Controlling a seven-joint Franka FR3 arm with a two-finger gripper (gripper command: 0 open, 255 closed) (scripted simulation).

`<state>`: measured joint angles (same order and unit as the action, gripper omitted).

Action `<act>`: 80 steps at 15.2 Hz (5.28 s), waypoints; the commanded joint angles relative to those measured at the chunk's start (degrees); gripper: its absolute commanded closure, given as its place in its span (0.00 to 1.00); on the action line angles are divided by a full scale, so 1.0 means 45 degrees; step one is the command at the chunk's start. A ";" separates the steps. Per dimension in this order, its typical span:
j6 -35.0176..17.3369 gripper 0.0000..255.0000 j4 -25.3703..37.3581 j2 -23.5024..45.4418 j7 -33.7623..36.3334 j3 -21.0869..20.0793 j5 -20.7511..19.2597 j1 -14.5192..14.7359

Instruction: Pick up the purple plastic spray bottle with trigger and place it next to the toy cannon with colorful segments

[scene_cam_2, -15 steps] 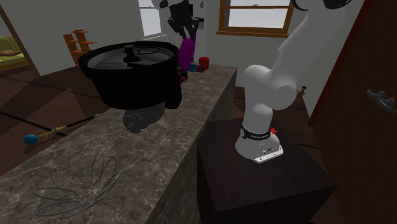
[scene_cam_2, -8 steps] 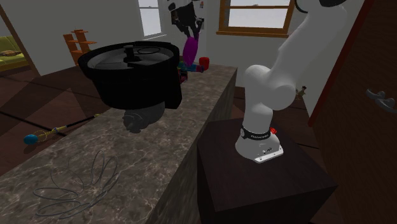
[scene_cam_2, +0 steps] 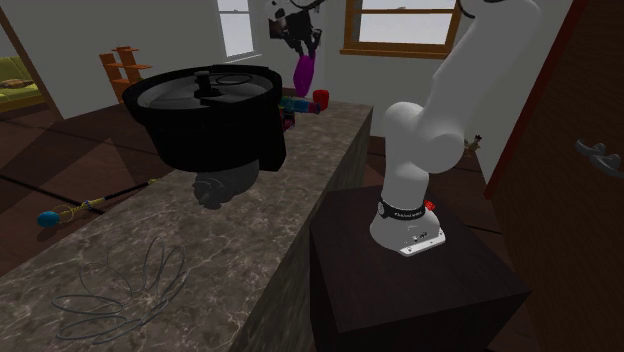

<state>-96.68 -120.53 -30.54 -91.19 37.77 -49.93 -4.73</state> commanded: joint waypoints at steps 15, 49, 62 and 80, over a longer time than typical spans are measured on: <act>-0.6065 1.00 0.4619 0.9213 -0.8275 0.8786 0.7972 0.0785; -0.8339 1.00 0.8508 1.5763 -1.2143 0.3384 1.4348 -0.8226; -1.0031 1.00 0.7439 1.6547 -1.2067 0.2842 1.4815 -0.8342; -1.1539 1.00 0.6935 1.7605 -1.1980 0.2071 1.5332 -0.8746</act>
<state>-150.05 -89.23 48.21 -145.13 47.58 19.05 -44.03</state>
